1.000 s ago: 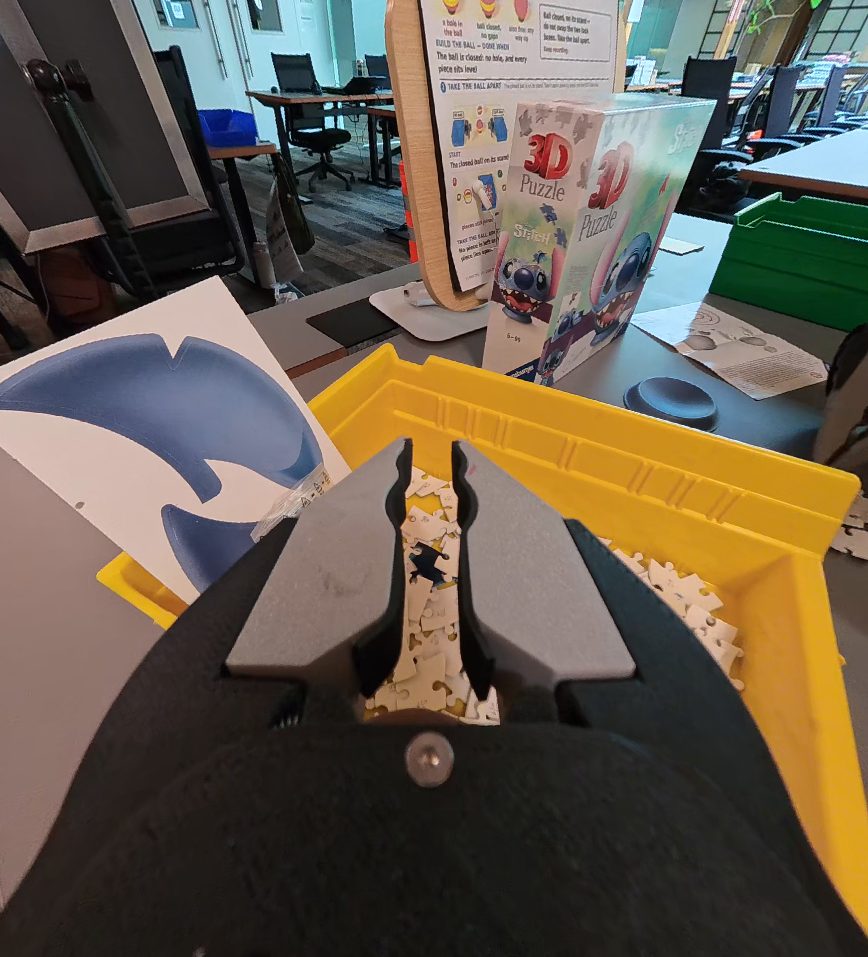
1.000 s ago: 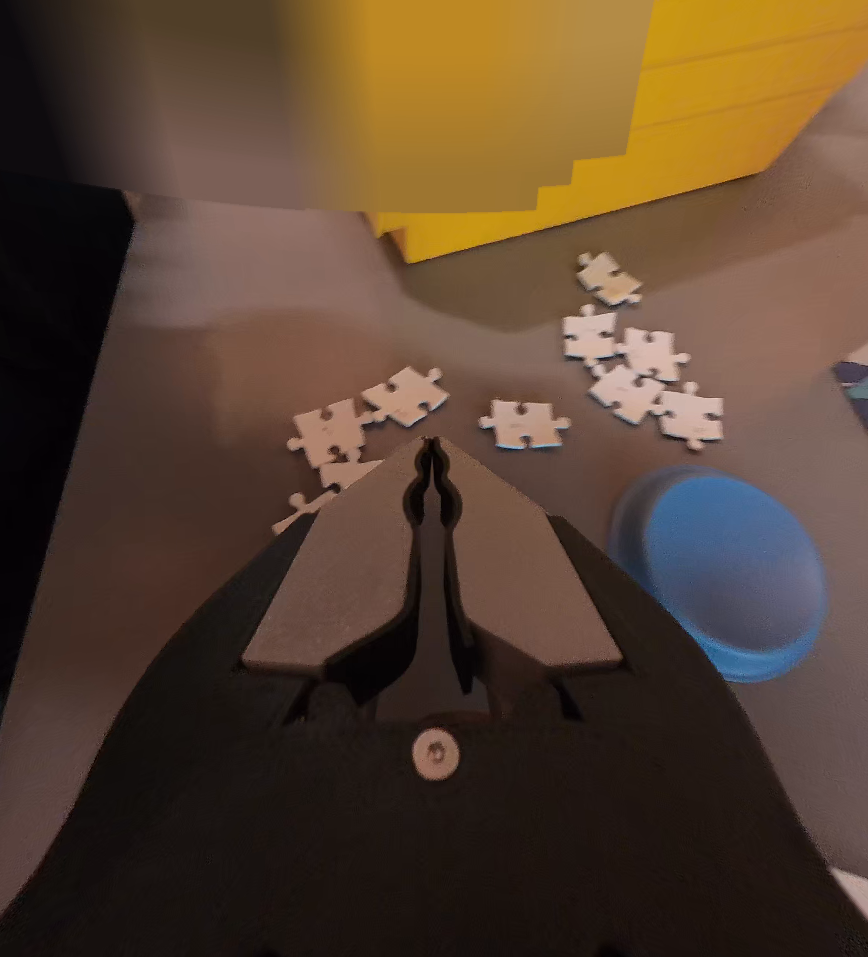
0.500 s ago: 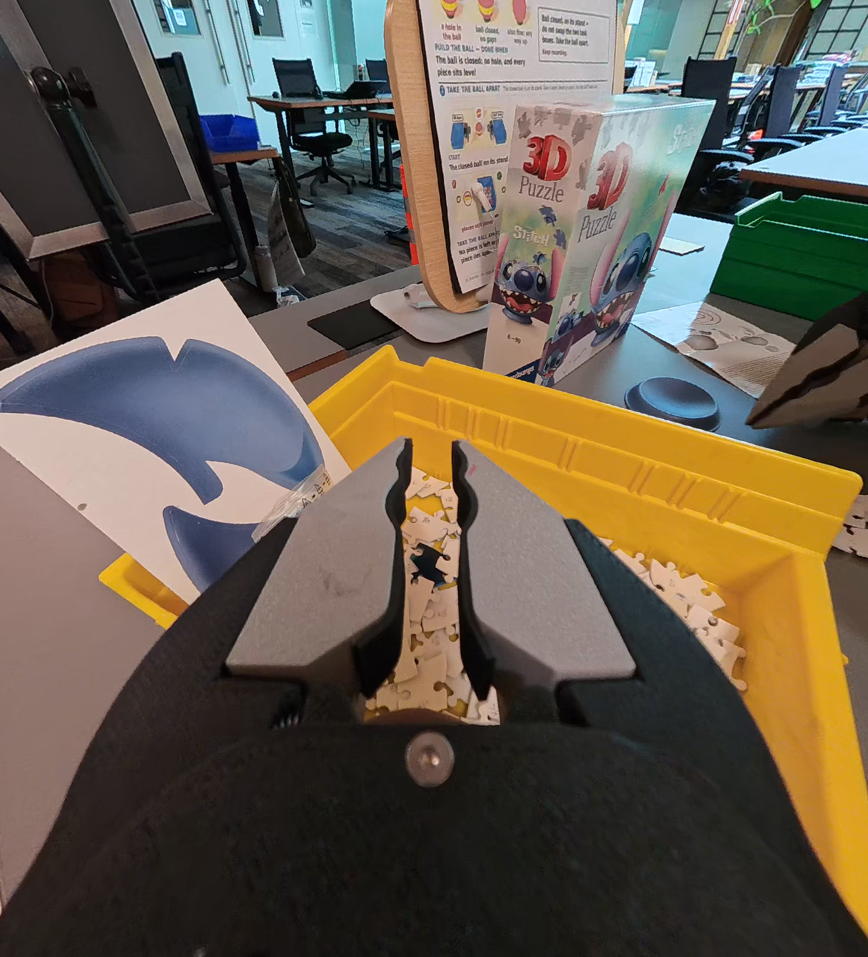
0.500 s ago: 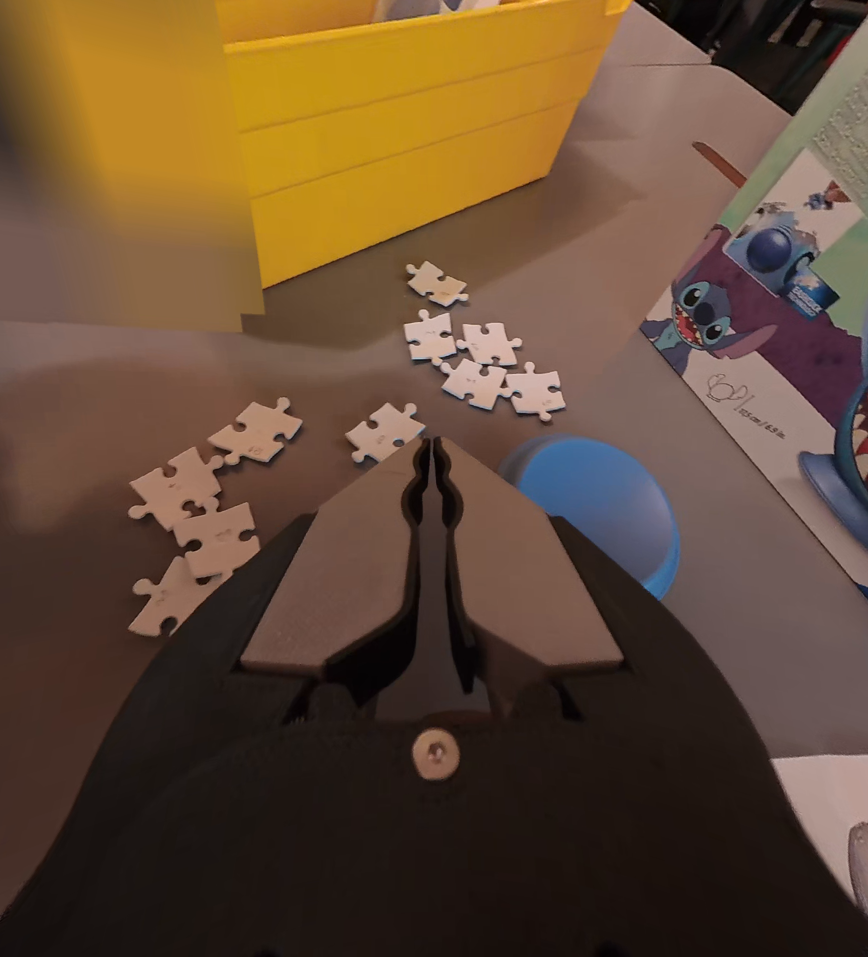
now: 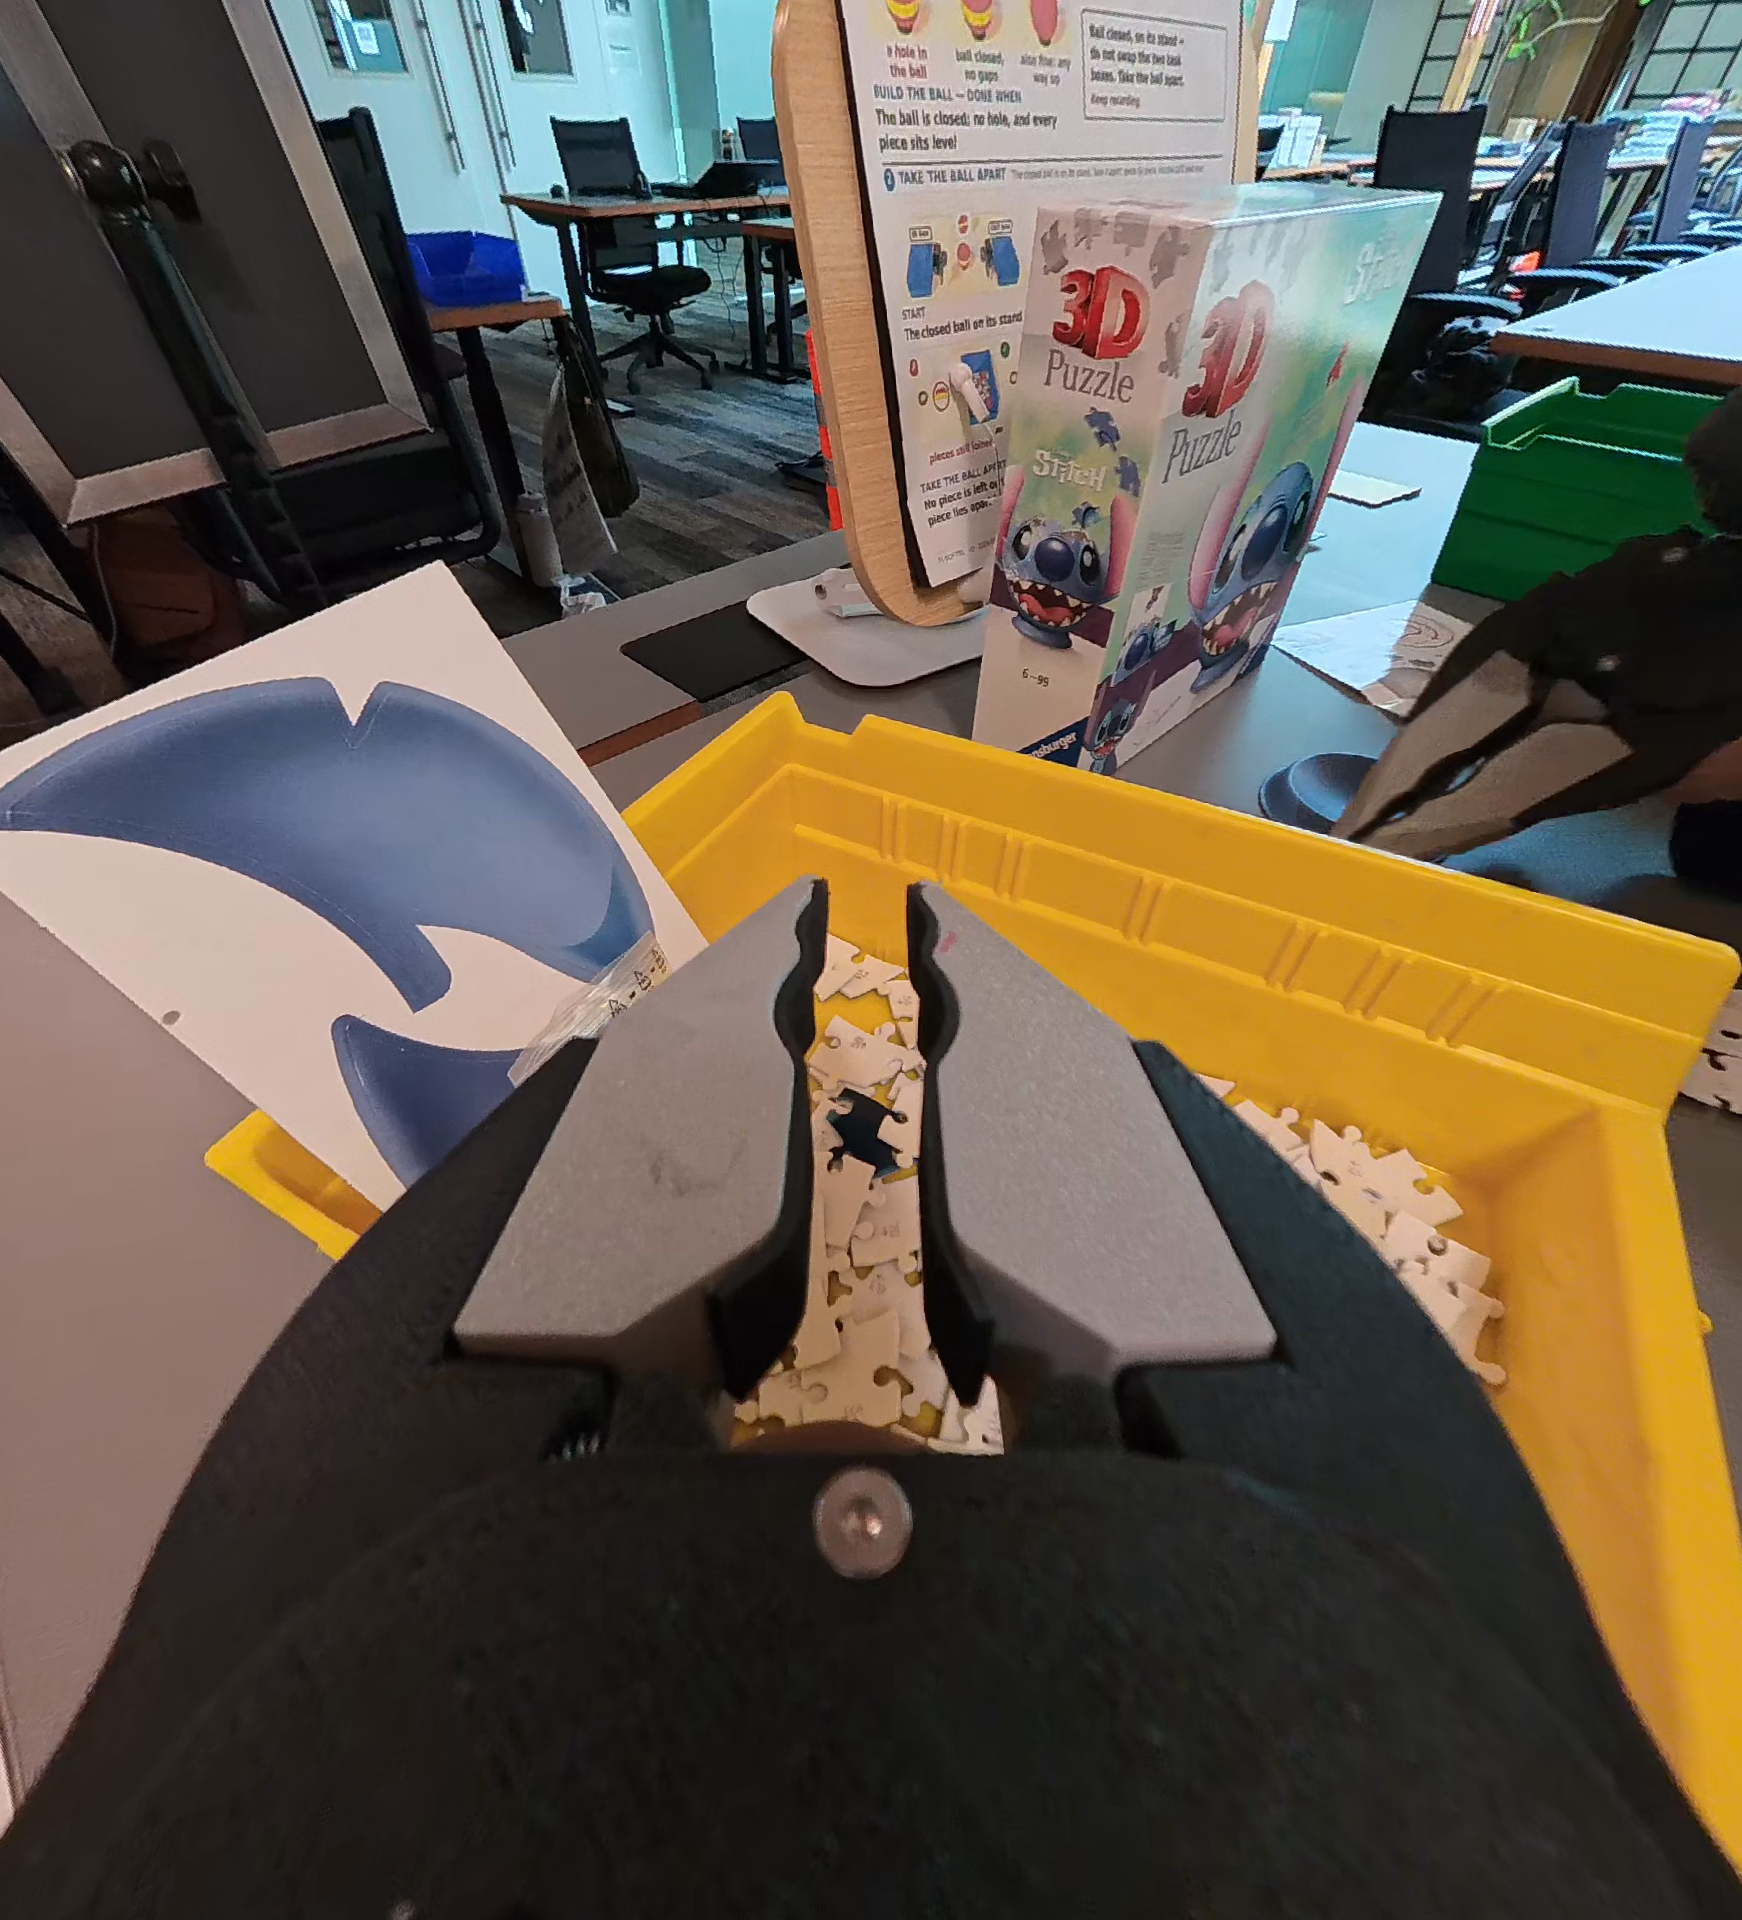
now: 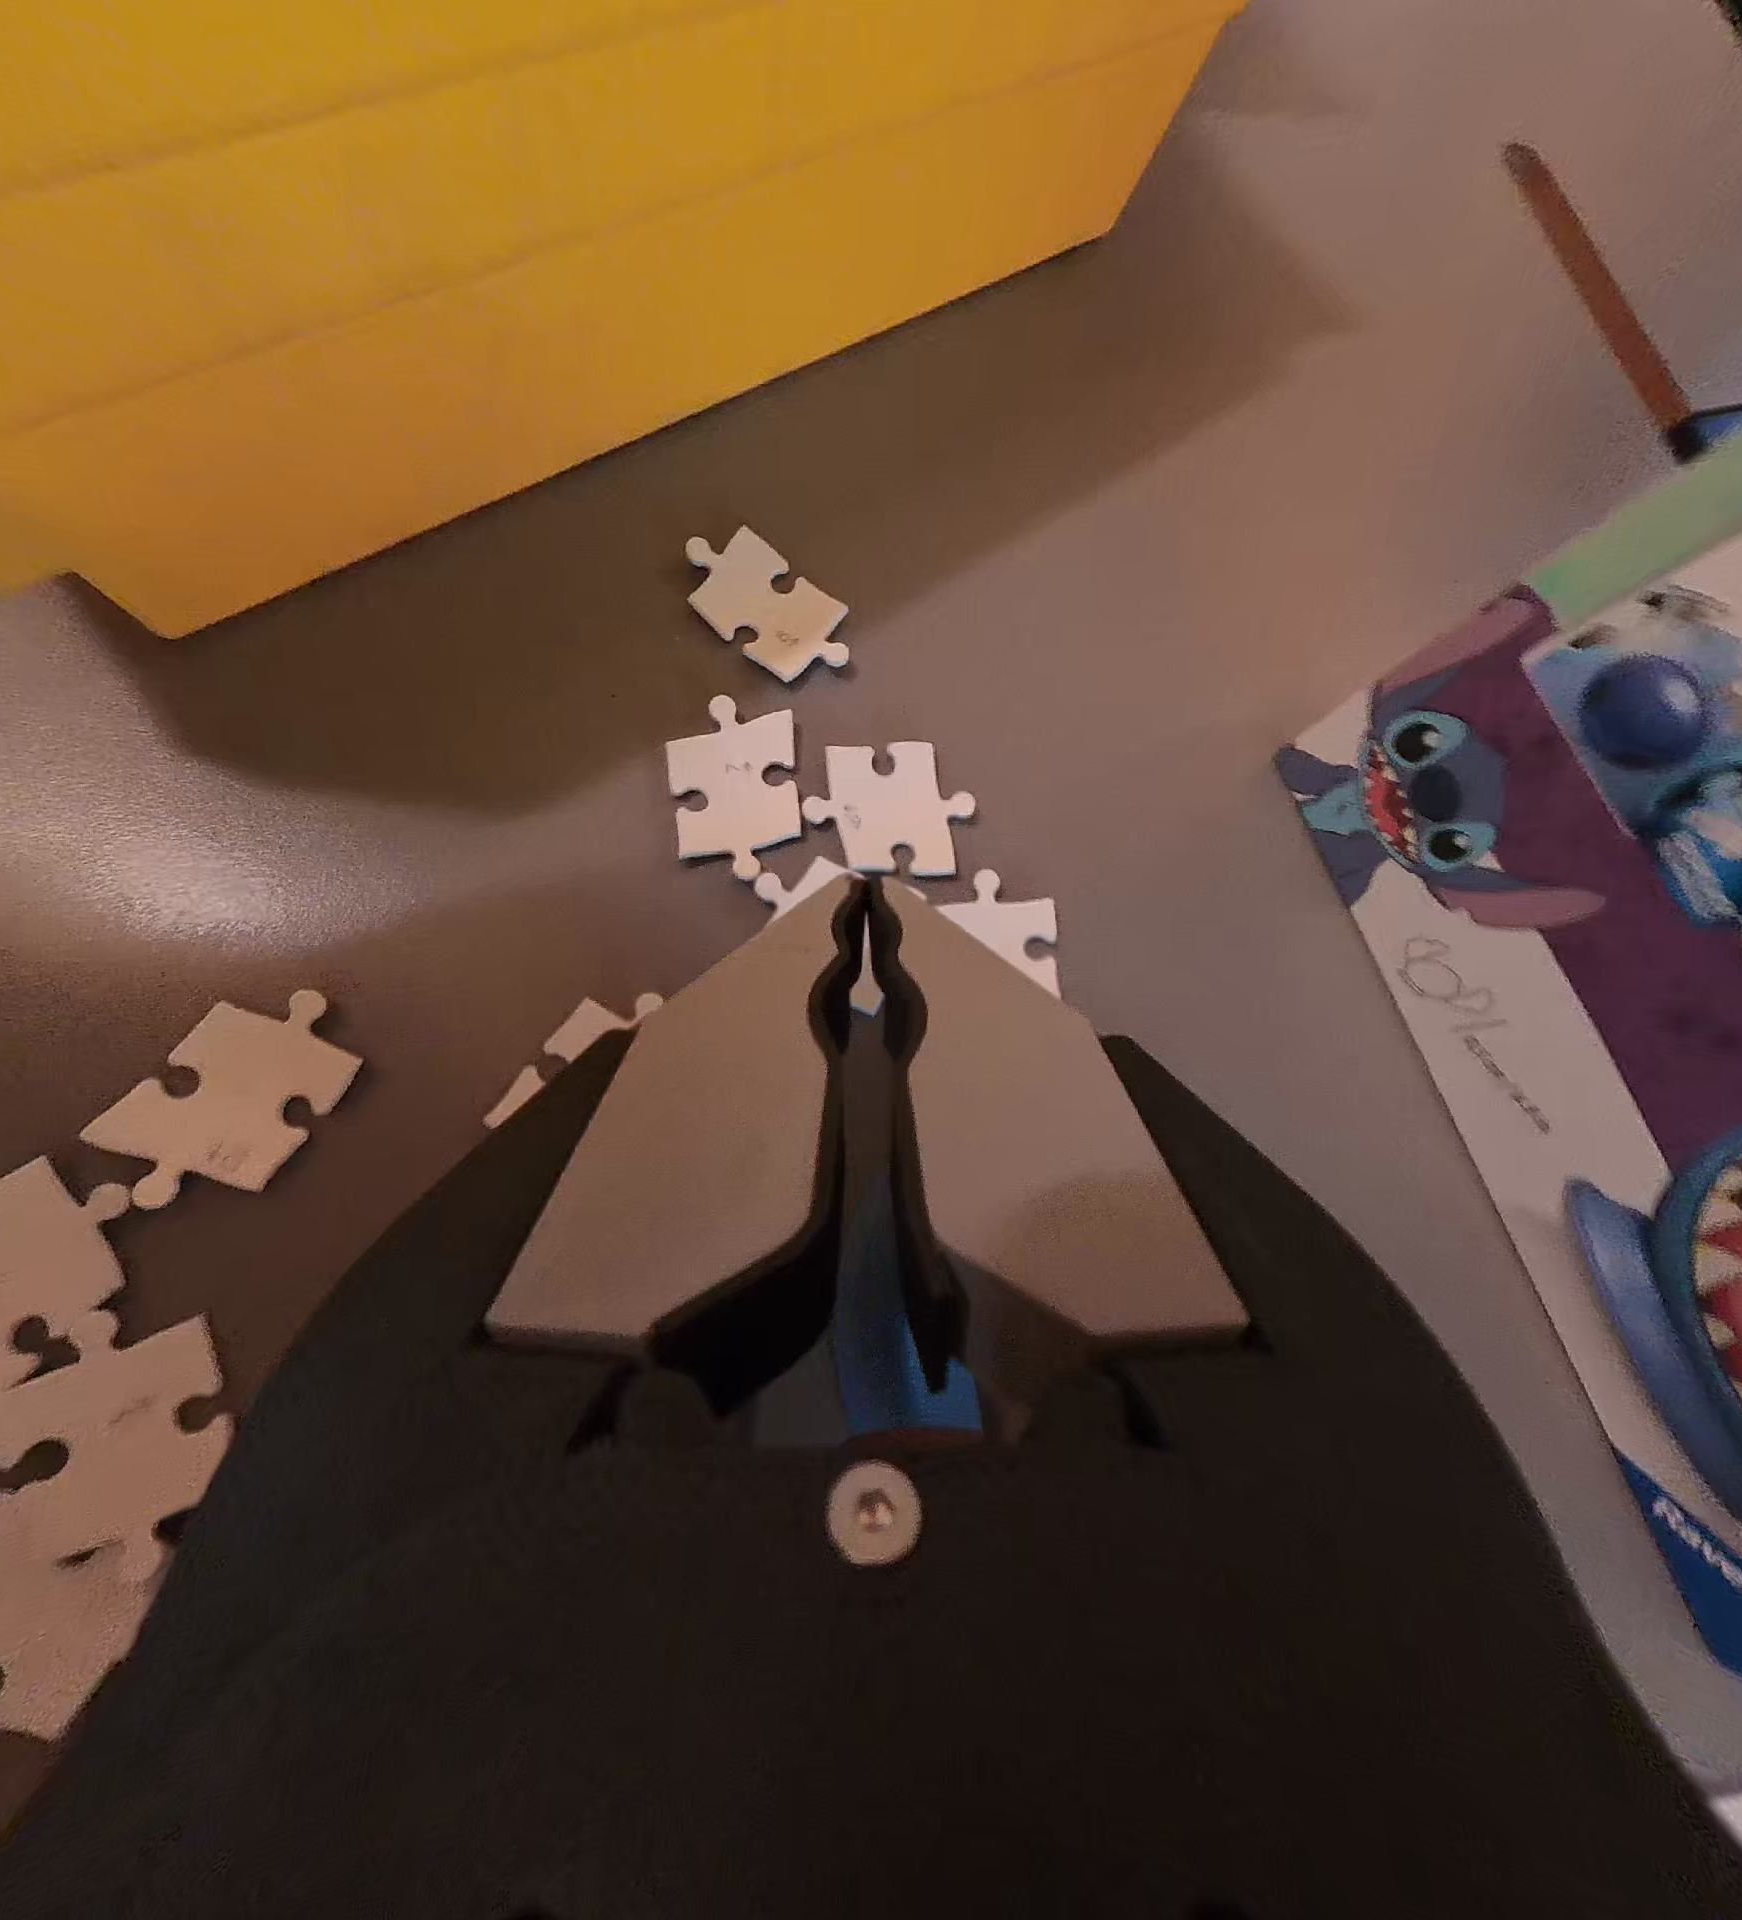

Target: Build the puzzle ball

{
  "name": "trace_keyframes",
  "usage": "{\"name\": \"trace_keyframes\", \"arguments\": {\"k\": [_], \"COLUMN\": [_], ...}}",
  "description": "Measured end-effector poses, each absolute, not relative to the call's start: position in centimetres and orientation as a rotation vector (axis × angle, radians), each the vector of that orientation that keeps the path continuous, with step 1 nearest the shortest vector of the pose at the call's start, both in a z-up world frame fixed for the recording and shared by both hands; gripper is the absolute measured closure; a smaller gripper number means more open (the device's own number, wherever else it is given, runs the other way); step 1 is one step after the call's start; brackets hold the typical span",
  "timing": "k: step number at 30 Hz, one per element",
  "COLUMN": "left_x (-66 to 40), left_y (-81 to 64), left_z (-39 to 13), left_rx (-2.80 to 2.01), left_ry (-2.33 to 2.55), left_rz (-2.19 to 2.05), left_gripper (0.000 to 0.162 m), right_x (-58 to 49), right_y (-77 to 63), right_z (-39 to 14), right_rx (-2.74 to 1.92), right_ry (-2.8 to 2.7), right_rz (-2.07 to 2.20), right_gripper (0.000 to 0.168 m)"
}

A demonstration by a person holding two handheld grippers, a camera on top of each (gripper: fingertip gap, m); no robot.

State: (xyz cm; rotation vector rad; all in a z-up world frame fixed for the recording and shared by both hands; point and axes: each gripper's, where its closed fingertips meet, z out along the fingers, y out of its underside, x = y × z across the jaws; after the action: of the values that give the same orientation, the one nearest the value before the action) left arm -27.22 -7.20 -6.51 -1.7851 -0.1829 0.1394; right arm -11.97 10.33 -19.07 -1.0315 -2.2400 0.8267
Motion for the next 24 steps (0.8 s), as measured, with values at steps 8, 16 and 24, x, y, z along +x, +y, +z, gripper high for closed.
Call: {"name": "trace_keyframes", "arguments": {"k": [8, 16, 24], "left_x": [-27.1, -27.1, -27.2], "left_y": [-7.2, -7.2, -7.2], "left_z": [-6.6, -6.6, -6.6], "left_rx": [-1.789, -1.789, -1.79], "left_ry": [-0.174, -0.179, -0.18], "left_rz": [0.138, 0.137, 0.141], "left_gripper": [0.15, 0.151, 0.151], "right_x": [-12.3, -7.6, -1.8], "right_y": [11.1, 10.9, 9.0], "right_z": [-20.7, -20.8, -20.7], "right_rx": [-1.017, -0.953, -0.914], "right_ry": [-2.322, -2.491, -2.722], "right_rz": [0.673, 0.737, 0.925], "right_gripper": [0.168, 0.168, 0.168]}}
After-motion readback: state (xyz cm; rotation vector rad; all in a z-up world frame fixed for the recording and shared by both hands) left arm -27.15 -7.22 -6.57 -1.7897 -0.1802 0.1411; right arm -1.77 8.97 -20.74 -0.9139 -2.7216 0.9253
